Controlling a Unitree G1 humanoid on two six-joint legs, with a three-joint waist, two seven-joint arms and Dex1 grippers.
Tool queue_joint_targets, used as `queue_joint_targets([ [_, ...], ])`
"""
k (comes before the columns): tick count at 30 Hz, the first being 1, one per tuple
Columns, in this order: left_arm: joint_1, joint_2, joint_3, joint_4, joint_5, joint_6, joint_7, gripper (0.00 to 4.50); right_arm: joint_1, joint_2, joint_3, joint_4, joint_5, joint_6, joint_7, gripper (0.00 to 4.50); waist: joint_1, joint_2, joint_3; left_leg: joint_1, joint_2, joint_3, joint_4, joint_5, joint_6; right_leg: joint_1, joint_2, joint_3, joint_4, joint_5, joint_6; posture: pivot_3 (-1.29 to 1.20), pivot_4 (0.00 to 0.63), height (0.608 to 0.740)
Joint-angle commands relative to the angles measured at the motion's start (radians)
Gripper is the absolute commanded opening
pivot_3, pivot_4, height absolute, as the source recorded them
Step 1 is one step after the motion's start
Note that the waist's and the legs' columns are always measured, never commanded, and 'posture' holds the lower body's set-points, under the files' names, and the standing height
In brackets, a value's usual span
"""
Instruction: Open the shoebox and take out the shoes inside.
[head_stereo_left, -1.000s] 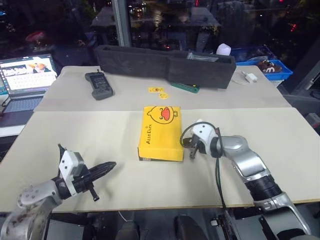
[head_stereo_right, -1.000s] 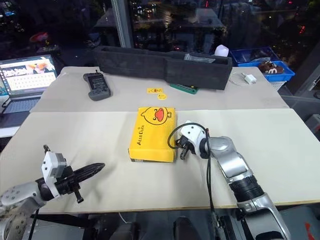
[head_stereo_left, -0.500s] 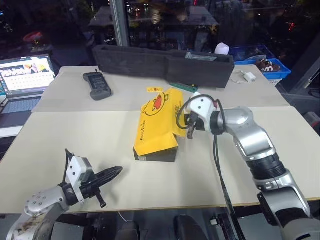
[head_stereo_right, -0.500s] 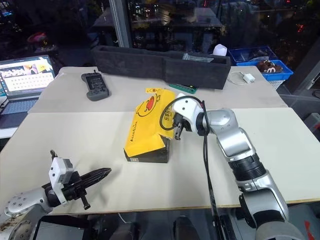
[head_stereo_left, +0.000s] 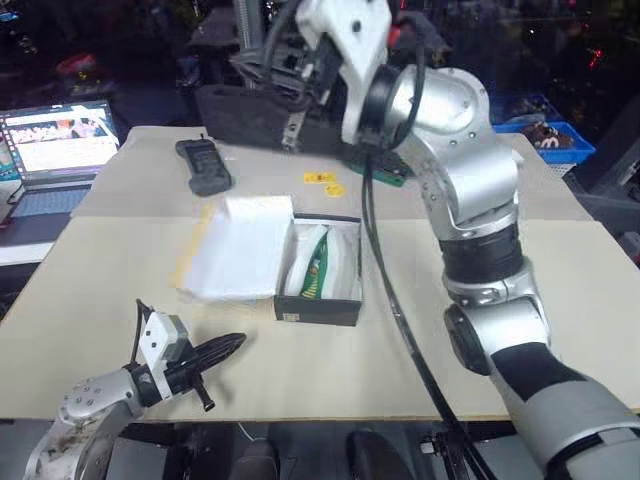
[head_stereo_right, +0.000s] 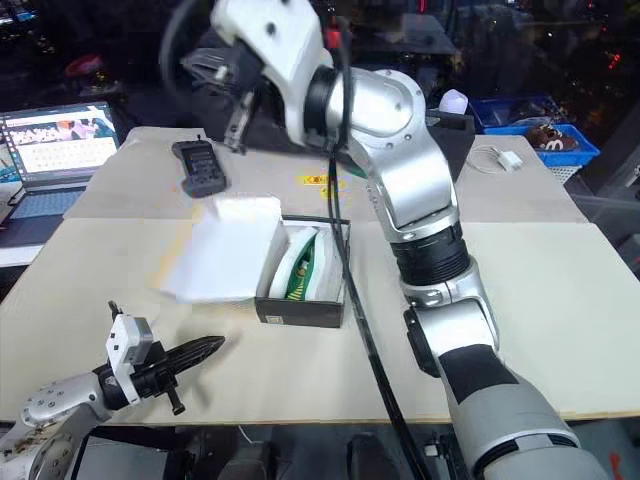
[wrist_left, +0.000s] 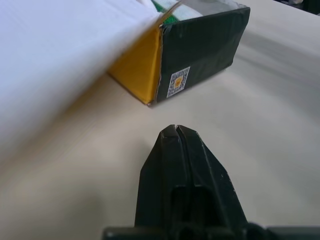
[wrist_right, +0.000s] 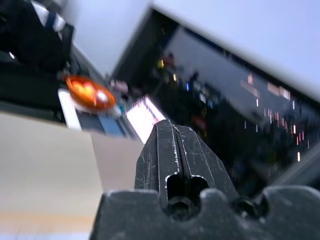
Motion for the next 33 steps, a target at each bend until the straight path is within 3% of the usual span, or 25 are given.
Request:
queue_joint_targets([
  [1, -0.005, -0.005, -0.014, -0.016, 0.003, -0.022, 0.0, 0.0, 0.02, -0.051, 0.007, -0.021, -0.023, -0.006, 0.013, 0.03, -0.001, 0.001, 0.001, 0.0, 0.0, 0.0, 0.0, 0.0, 0.0, 0.0, 0.0, 0.0, 0.0, 0.0, 0.001, 0.0, 0.15, 0.715],
  [8, -0.025, 0.006, -0.03, -0.003, 0.007, -0.011, -0.002, 0.0, 0.086, -0.124, 0.1, -0.014, -0.082, 0.008, 0.069, 0.03, -0.022, 0.005, 0.003, 0.001, 0.004, 0.0, -0.002, 0.0, 0.0, -0.004, 0.005, 0.0, 0.006, -0.001, -0.004, 0.0, 0.15, 0.715],
  [9, -0.03, 0.007, -0.03, -0.004, 0.007, -0.009, -0.001, 0.0, 0.095, -0.139, 0.117, -0.018, -0.086, 0.002, 0.095, 0.57, -0.024, 0.005, 0.003, 0.001, 0.004, 0.0, -0.002, 0.0, 0.0, -0.004, 0.005, 0.0, 0.006, -0.001, -0.004, 0.0, 0.15, 0.715],
  [12, -0.038, 0.013, -0.037, -0.01, 0.004, 0.0, -0.002, 0.0, 0.142, -0.213, 0.178, -0.067, -0.095, -0.038, 0.217, 1.39, -0.026, 0.005, 0.003, 0.001, 0.003, 0.0, -0.001, 0.0, 0.0, -0.004, 0.004, 0.001, 0.006, -0.003, 0.0, 0.0, 0.15, 0.715],
  [13, -0.04, 0.018, -0.041, -0.012, 0.007, -0.002, -0.007, 0.0, 0.159, -0.244, 0.196, -0.09, -0.096, -0.048, 0.264, 1.91, -0.026, 0.005, 0.003, 0.001, 0.003, 0.0, -0.001, 0.0, 0.0, -0.003, 0.004, 0.001, 0.006, -0.004, 0.001, 0.0, 0.15, 0.715],
  [14, -0.041, 0.021, -0.044, -0.015, 0.008, -0.003, -0.011, 0.0, 0.169, -0.265, 0.207, -0.105, -0.096, -0.053, 0.294, 2.07, -0.025, 0.005, 0.003, 0.001, 0.004, 0.0, -0.001, 0.0, 0.0, -0.003, 0.004, 0.001, 0.006, -0.004, 0.002, 0.0, 0.15, 0.715],
  [19, -0.041, 0.032, -0.049, -0.023, 0.006, 0.004, -0.007, 0.0, 0.163, -0.309, 0.249, -0.111, -0.154, -0.097, 0.334, 3.95, -0.028, 0.006, 0.003, 0.001, 0.003, 0.0, -0.001, 0.0, 0.0, -0.003, 0.004, 0.001, 0.006, -0.005, 0.002, 0.0, 0.15, 0.715],
  [20, -0.039, 0.034, -0.049, -0.025, 0.007, 0.004, -0.006, 0.0, 0.169, -0.318, 0.264, -0.127, -0.163, -0.093, 0.354, 4.1, -0.028, 0.006, 0.003, 0.002, 0.004, 0.0, -0.001, 0.0, 0.0, -0.003, 0.004, 0.001, 0.006, -0.005, 0.002, 0.0, 0.15, 0.715],
  [26, -0.032, 0.046, -0.045, -0.032, 0.006, 0.006, -0.003, 0.0, 0.198, -0.327, 0.278, -0.195, -0.158, -0.111, 0.409, 4.1, -0.026, 0.006, 0.004, 0.002, 0.004, 0.0, -0.001, 0.0, 0.0, -0.003, 0.004, 0.001, 0.006, -0.005, 0.002, 0.0, 0.15, 0.715],
  [33, -0.052, 0.047, -0.056, -0.041, 0.001, 0.03, 0.001, 0.0, 0.114, -0.335, 0.375, -0.023, -0.292, -0.518, 0.458, 4.1, -0.026, 0.006, 0.004, 0.002, 0.003, 0.001, -0.001, 0.0, 0.0, -0.003, 0.004, 0.001, 0.006, -0.005, 0.002, 0.0, 0.15, 0.715],
])
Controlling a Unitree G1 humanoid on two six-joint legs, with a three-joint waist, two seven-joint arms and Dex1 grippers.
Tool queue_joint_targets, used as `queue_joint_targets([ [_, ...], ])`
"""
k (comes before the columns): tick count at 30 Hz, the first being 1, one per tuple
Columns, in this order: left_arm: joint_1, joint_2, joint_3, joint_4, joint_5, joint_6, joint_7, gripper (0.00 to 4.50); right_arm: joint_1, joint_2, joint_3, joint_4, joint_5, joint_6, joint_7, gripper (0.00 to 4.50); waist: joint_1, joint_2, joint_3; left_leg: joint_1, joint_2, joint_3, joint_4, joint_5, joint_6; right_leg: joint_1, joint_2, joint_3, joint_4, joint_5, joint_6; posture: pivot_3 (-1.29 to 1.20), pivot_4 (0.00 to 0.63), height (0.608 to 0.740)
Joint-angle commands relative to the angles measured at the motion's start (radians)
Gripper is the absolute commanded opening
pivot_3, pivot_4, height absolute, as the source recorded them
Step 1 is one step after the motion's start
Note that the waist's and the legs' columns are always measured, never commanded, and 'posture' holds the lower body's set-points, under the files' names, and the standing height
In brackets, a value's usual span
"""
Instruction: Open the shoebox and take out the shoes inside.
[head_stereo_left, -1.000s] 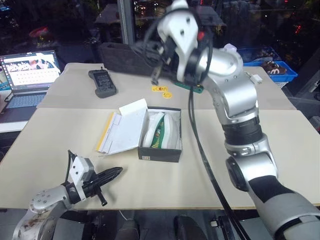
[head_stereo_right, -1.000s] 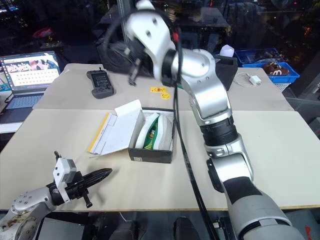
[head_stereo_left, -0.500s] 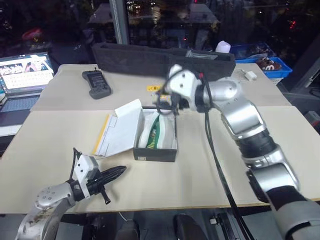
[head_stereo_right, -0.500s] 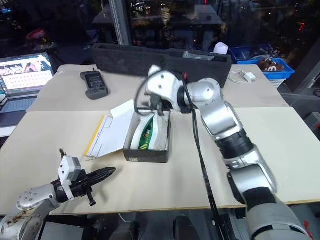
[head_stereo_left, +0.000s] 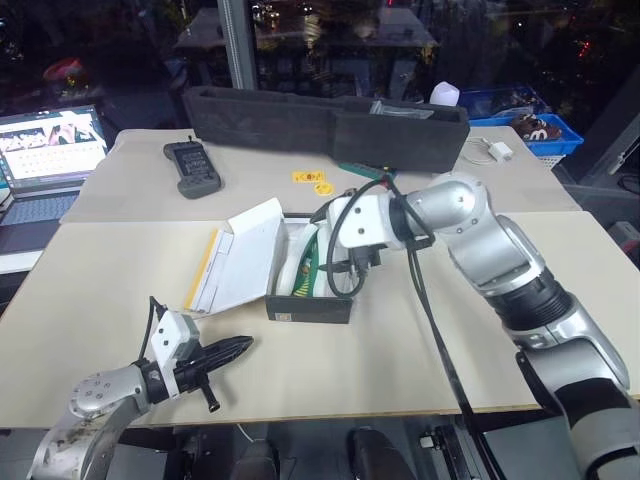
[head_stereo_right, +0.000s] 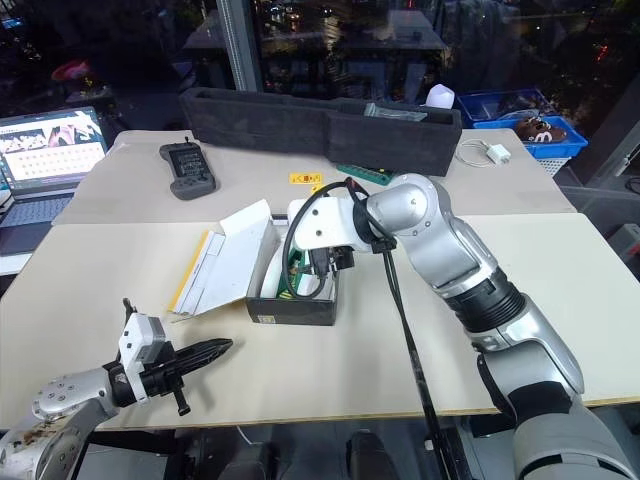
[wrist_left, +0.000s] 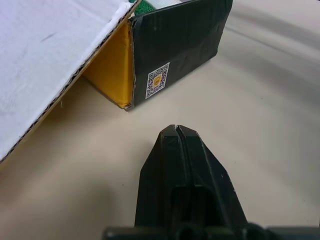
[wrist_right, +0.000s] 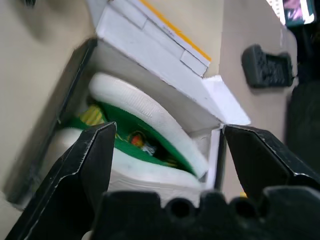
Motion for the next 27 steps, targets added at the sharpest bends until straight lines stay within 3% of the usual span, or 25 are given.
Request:
queue_joint_targets([
  [1, -0.019, 0.01, -0.002, -0.04, -0.009, 0.004, 0.004, 0.0, -0.067, -0.003, 0.022, 0.081, -0.037, -0.22, 0.053, 4.1, -0.001, 0.0, 0.0, 0.0, 0.0, 0.0, 0.0, 0.0, 0.0, 0.0, 0.0, 0.0, 0.0, 0.0, 0.0, 0.0, 0.15, 0.715],
  [16, -0.038, 0.001, -0.021, -0.053, -0.016, 0.031, 0.018, 0.0, -0.17, 0.107, 0.172, 0.468, -0.212, -0.732, 0.105, 4.1, -0.001, 0.0, 0.0, 0.001, 0.0, 0.0, 0.0, 0.0, 0.0, 0.001, 0.0, 0.0, 0.0, 0.002, -0.004, 0.0, 0.15, 0.715],
  [20, -0.035, -0.002, -0.021, -0.061, -0.018, 0.036, 0.025, 0.0, -0.22, 0.118, 0.232, 0.608, -0.332, -0.869, 0.055, 4.1, 0.001, 0.0, 0.0, 0.002, 0.0, 0.0, 0.0, 0.0, 0.0, 0.001, 0.0, 0.0, 0.0, 0.004, -0.006, 0.0, 0.15, 0.715],
  [27, -0.023, -0.012, -0.018, -0.078, -0.023, 0.04, 0.042, 0.0, -0.236, 0.157, 0.234, 0.687, -0.338, -0.923, 0.048, 4.1, 0.0, 0.0, 0.0, 0.007, 0.0, 0.0, 0.0, 0.0, 0.0, 0.007, 0.0, 0.0, 0.0, 0.003, -0.006, 0.0, 0.15, 0.715],
])
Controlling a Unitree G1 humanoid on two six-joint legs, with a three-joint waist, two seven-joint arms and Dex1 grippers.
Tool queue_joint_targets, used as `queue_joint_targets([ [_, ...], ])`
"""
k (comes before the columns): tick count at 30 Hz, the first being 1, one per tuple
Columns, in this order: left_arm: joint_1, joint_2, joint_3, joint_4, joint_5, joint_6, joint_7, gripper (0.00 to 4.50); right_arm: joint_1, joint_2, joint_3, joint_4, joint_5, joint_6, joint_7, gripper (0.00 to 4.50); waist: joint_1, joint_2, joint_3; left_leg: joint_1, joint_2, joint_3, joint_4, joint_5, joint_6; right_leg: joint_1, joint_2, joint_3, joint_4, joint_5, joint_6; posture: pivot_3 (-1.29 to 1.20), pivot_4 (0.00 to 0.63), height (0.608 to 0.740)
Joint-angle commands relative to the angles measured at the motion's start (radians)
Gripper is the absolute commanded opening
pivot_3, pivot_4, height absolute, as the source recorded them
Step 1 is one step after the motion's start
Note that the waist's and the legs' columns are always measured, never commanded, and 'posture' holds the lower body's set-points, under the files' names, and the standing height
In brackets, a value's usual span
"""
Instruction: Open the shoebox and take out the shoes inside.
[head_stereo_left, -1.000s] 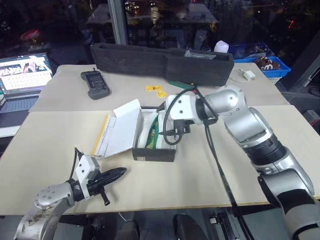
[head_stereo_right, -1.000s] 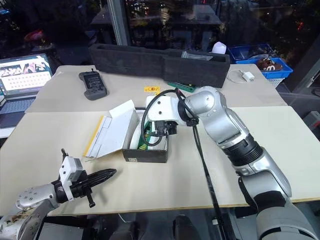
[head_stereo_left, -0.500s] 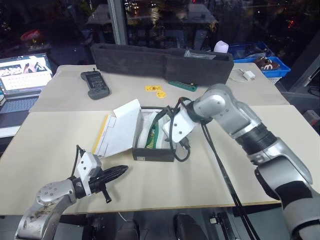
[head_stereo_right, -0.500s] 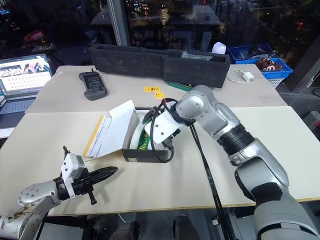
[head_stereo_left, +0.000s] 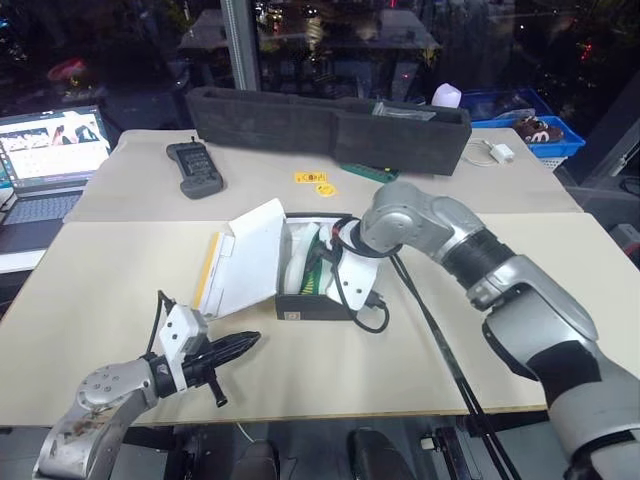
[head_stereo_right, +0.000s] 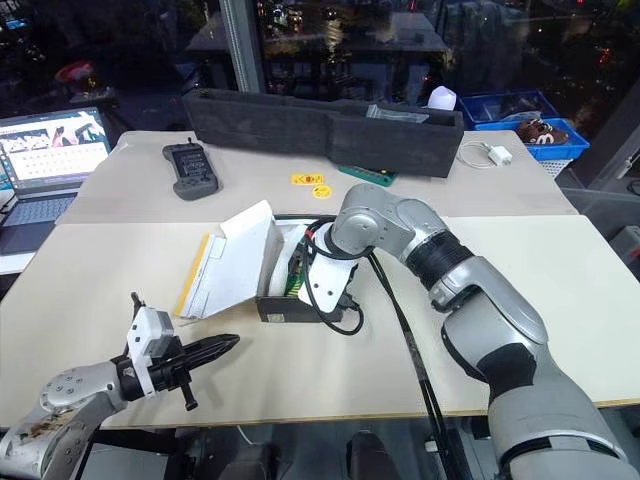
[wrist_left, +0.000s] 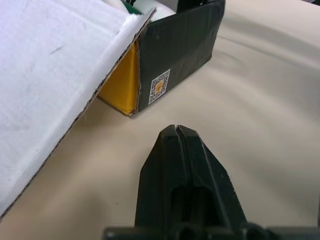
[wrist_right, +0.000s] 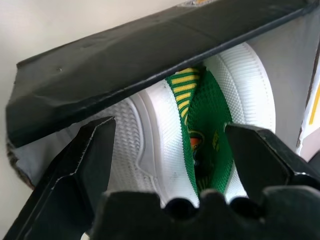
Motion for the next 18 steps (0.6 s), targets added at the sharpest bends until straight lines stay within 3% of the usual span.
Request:
queue_joint_targets([
  [1, 0.009, -0.004, 0.006, -0.045, -0.02, 0.004, 0.011, 0.0, -0.002, 0.006, 0.0, 0.019, -0.001, -0.023, 0.01, 3.86, 0.0, 0.0, 0.0, 0.002, 0.0, 0.0, 0.0, 0.0, 0.0, 0.002, 0.0, 0.0, 0.0, -0.001, 0.0, 0.0, 0.15, 0.715],
  [3, 0.011, -0.005, 0.005, -0.049, -0.02, 0.005, 0.014, 0.0, 0.005, 0.006, -0.001, 0.019, 0.002, -0.027, 0.017, 3.44, 0.0, 0.0, 0.0, 0.006, 0.0, 0.0, -0.001, 0.0, 0.0, 0.006, 0.0, 0.0, 0.0, -0.004, 0.004, 0.0, 0.15, 0.715],
  [7, 0.011, -0.007, 0.006, -0.054, -0.023, 0.012, 0.018, 0.0, 0.02, 0.009, -0.006, 0.01, 0.01, -0.023, 0.03, 1.96, -0.001, 0.0, 0.0, 0.007, 0.0, 0.0, -0.001, 0.0, 0.0, 0.007, 0.0, 0.0, 0.0, -0.004, 0.004, 0.0, 0.15, 0.715],
  [12, 0.007, -0.007, 0.005, -0.054, -0.025, 0.018, 0.019, 0.0, 0.035, 0.014, -0.013, -0.004, 0.022, -0.01, 0.048, 0.58, -0.004, 0.0, 0.0, 0.008, 0.0, 0.0, -0.001, 0.0, 0.0, 0.007, 0.0, 0.0, 0.0, -0.004, 0.004, 0.0, 0.15, 0.715],
  [16, -0.003, -0.008, 0.0, -0.051, -0.026, 0.021, 0.018, 0.0, 0.034, 0.022, -0.031, -0.009, 0.026, 0.01, 0.033, 0.23, -0.004, 0.0, 0.0, 0.009, 0.001, 0.0, -0.002, 0.0, 0.0, 0.007, 0.0, 0.0, 0.0, -0.004, 0.003, 0.0, 0.15, 0.715],
  [18, -0.012, -0.009, -0.006, -0.044, -0.024, 0.022, 0.017, 0.0, 0.021, 0.051, -0.089, -0.047, 0.102, 0.092, 0.039, 0.22, -0.005, 0.0, 0.0, 0.009, 0.001, 0.0, -0.002, 0.0, 0.0, 0.007, 0.0, 0.0, 0.0, -0.004, 0.003, 0.0, 0.15, 0.715],
])
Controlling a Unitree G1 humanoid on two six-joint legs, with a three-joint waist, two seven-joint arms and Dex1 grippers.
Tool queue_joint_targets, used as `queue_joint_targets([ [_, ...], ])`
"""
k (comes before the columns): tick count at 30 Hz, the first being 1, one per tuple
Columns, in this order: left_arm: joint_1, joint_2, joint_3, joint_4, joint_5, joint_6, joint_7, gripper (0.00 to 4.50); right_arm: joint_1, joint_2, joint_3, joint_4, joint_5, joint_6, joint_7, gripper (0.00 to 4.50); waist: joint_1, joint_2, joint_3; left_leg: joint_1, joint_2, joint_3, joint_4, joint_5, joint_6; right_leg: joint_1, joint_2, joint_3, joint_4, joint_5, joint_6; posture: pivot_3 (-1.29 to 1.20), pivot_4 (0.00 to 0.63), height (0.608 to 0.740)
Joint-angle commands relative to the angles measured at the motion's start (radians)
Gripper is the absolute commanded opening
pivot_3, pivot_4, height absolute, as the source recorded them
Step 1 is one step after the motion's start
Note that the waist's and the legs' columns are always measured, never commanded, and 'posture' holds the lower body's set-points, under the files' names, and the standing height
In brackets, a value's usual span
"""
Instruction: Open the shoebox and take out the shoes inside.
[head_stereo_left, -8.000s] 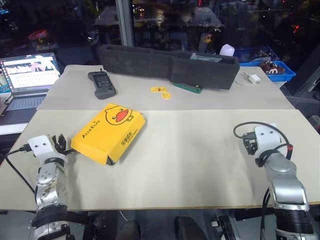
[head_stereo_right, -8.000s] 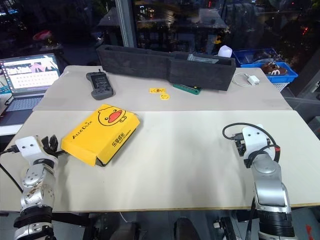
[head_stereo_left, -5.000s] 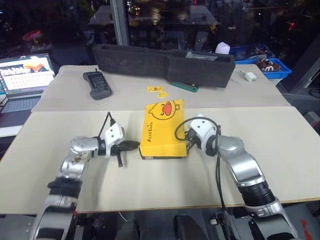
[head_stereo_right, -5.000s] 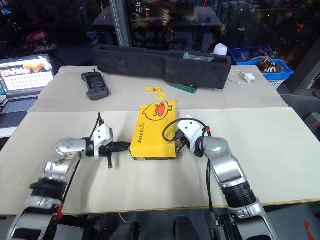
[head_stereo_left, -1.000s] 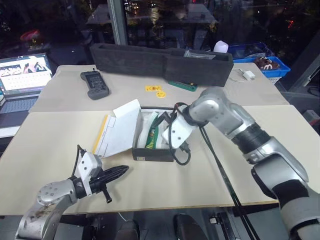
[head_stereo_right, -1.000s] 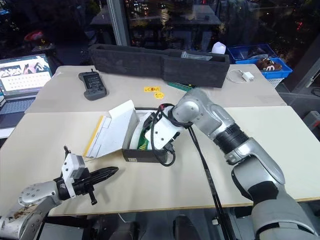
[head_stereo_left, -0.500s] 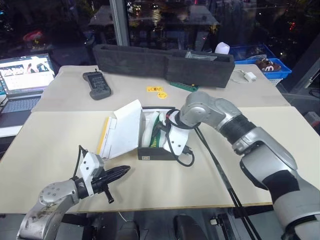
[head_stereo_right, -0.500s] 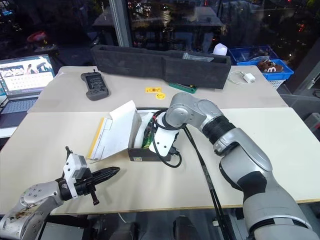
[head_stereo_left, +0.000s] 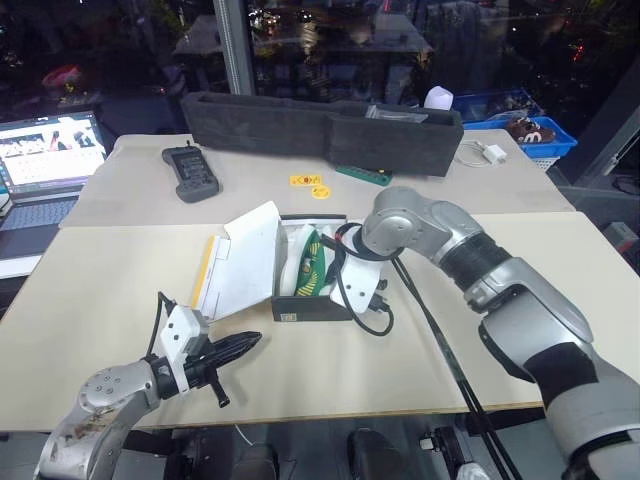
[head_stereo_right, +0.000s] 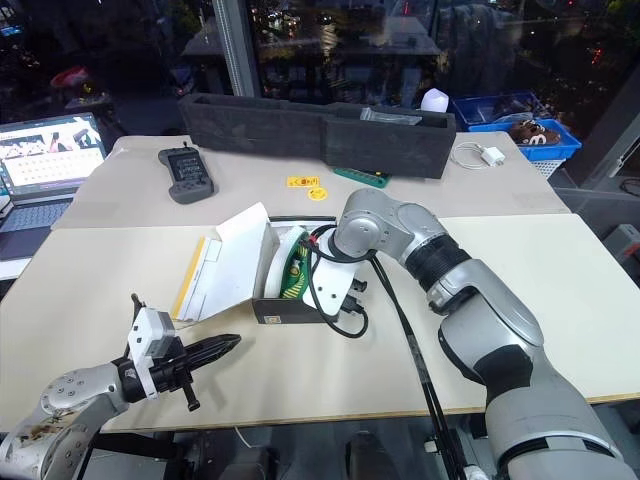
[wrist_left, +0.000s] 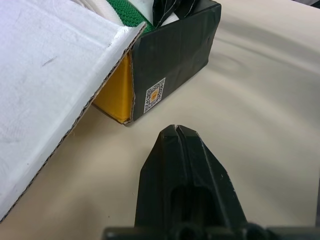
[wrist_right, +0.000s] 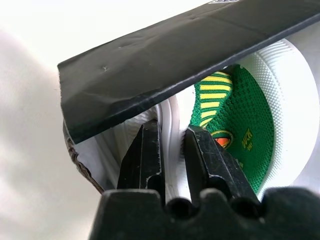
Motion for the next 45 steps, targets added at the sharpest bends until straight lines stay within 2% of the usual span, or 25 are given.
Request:
queue_joint_targets([
  [1, -0.019, -0.003, -0.009, -0.021, -0.019, 0.002, -0.002, 0.0, -0.011, 0.05, -0.098, -0.075, 0.122, 0.118, -0.005, 0.22, -0.002, 0.0, 0.0, 0.0, 0.0, 0.0, 0.0, 0.0, 0.0, 0.0, 0.0, 0.0, 0.0, 0.0, 0.0, 0.0, 0.15, 0.715],
  [8, -0.062, 0.0, -0.016, 0.004, -0.017, 0.006, -0.002, 0.0, 0.015, 0.026, -0.201, -0.284, 0.26, 0.297, 0.043, 0.22, 0.009, 0.003, 0.002, -0.004, 0.0, -0.001, 0.0, 0.0, 0.0, -0.003, 0.001, -0.001, 0.0, 0.001, -0.001, 0.0, 0.15, 0.715],
  [16, -0.078, 0.003, -0.023, 0.027, -0.009, -0.001, -0.02, 0.0, 0.034, -0.01, -0.239, -0.34, 0.224, 0.346, -0.025, 0.22, 0.012, 0.003, 0.002, -0.003, -0.001, -0.001, 0.0, 0.0, 0.0, -0.002, 0.0, 0.0, 0.0, 0.0, 0.001, 0.0, 0.15, 0.715],
  [21, -0.086, 0.002, -0.026, 0.038, -0.003, -0.006, -0.027, 0.0, 0.011, -0.035, -0.334, -0.317, 0.21, 0.433, -0.164, 0.22, 0.006, 0.003, 0.002, -0.004, -0.001, -0.001, 0.0, 0.0, 0.0, -0.003, -0.001, 0.0, 0.0, 0.0, 0.0, 0.0, 0.15, 0.715],
  [26, -0.087, 0.001, -0.026, 0.042, 0.0, -0.009, -0.028, 0.0, 0.059, -0.08, -0.444, -0.353, 0.214, 0.61, -0.29, 0.22, 0.01, 0.003, 0.002, -0.004, -0.001, -0.001, 0.0, 0.0, 0.0, -0.003, -0.001, 0.0, -0.001, 0.0, 0.001, 0.0, 0.15, 0.715],
  [28, -0.085, 0.001, -0.024, 0.043, 0.0, -0.01, -0.03, 0.0, 0.083, -0.069, -0.493, -0.378, 0.224, 0.716, -0.354, 0.22, 0.01, 0.003, 0.002, -0.004, -0.001, -0.001, 0.0, 0.0, 0.0, -0.002, -0.001, 0.0, -0.001, 0.0, 0.001, 0.0, 0.15, 0.715],
  [30, -0.089, 0.002, -0.024, 0.041, -0.003, -0.006, -0.028, 0.0, 0.136, -0.061, -0.535, -0.371, 0.166, 0.791, -0.509, 0.22, 0.009, 0.003, 0.002, -0.004, -0.001, -0.001, 0.0, 0.0, 0.0, -0.003, -0.001, 0.0, -0.001, 0.0, 0.0, 0.0, 0.15, 0.715],
  [36, -0.098, 0.004, -0.028, 0.031, -0.015, 0.009, -0.03, 0.0, 0.305, -0.075, -0.491, -0.287, -0.102, 0.932, -0.915, 0.22, 0.012, 0.003, 0.002, -0.005, -0.002, 0.0, 0.0, 0.0, 0.0, -0.003, -0.001, 0.0, -0.001, 0.0, 0.0, 0.0, 0.15, 0.715],
  [39, -0.094, 0.004, -0.032, 0.021, -0.017, 0.014, -0.033, 0.0, 0.381, -0.107, -0.426, -0.217, -0.227, 0.955, -1.05, 0.22, 0.009, 0.003, 0.002, -0.006, -0.003, 0.0, 0.0, 0.0, 0.0, -0.004, -0.002, 0.001, -0.001, 0.0, 0.0, 0.0, 0.15, 0.715],
  [45, -0.099, 0.001, -0.029, 0.022, -0.018, 0.018, -0.03, 0.0, 0.454, -0.14, -0.377, -0.104, -0.309, 0.965, -1.201, 0.22, -0.001, 0.003, 0.002, -0.007, -0.004, 0.0, 0.0, 0.0, 0.0, -0.005, -0.003, 0.001, -0.001, 0.0, 0.0, 0.0, 0.15, 0.715],
])
